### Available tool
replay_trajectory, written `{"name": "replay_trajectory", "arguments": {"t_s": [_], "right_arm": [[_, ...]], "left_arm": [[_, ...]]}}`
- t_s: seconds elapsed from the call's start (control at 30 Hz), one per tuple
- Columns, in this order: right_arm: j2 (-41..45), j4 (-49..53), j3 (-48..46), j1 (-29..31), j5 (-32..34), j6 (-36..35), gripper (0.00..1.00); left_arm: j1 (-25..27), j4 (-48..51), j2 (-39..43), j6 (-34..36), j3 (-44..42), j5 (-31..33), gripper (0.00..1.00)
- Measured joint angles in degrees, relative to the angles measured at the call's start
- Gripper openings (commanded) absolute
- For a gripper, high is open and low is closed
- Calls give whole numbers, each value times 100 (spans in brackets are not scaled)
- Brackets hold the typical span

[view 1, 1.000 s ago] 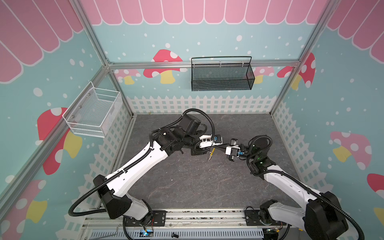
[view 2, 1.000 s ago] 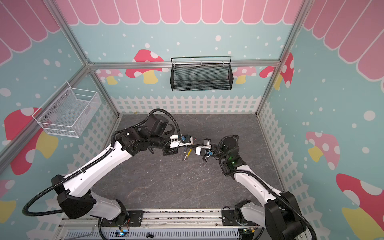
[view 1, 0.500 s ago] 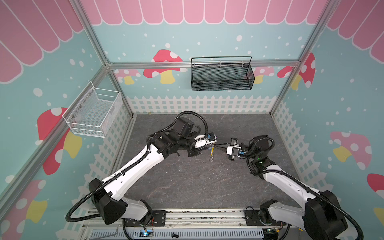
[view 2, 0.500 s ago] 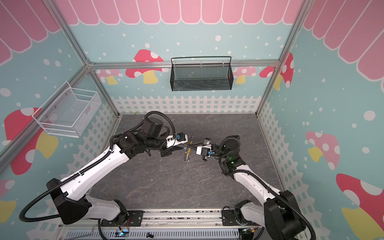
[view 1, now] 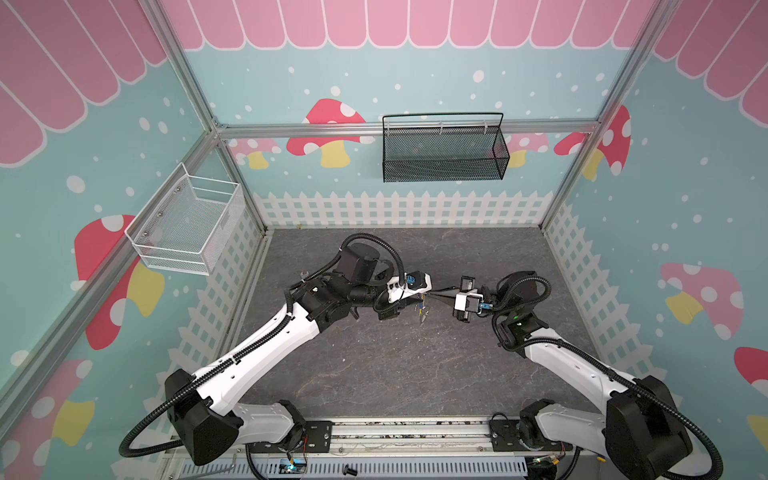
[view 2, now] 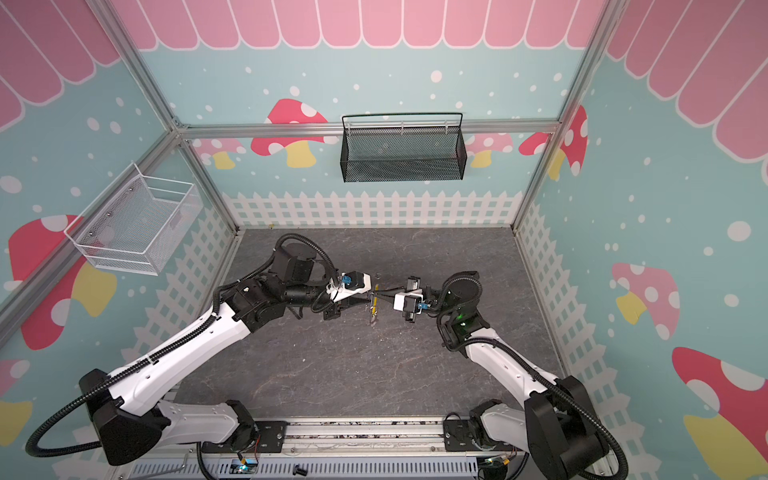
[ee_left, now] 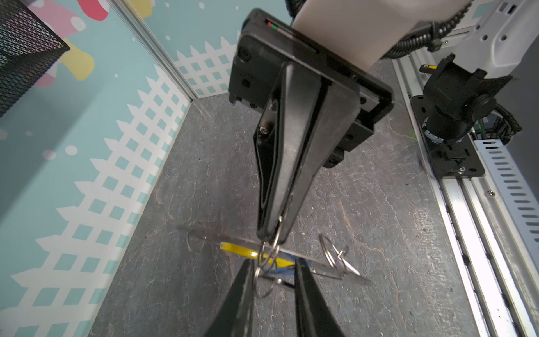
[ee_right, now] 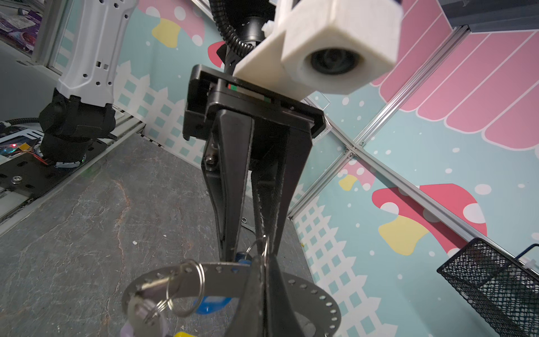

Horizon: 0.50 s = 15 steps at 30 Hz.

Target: Put the keys on the keyring

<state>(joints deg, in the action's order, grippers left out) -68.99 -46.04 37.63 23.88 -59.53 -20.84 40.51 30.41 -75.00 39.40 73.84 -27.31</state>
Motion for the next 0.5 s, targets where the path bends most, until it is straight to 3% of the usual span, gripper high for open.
{"name": "replay_trajectory", "arguments": {"t_s": [0.1, 0.37, 0.43, 0.5], "right_arm": [[-39, -76, 0, 0, -35, 74, 0], [-81, -282, 0, -31, -74, 254, 0], [-114, -334, 0, -28, -83, 306, 0], [-129, -352, 0, -28, -96, 348, 7]], "left_arm": [[0, -177, 15, 2, -31, -13, 23], [-22, -297, 33, 46, -33, -131, 0], [-35, -308, 33, 85, -33, -142, 0], [-37, -291, 33, 116, -33, -144, 0]]}}
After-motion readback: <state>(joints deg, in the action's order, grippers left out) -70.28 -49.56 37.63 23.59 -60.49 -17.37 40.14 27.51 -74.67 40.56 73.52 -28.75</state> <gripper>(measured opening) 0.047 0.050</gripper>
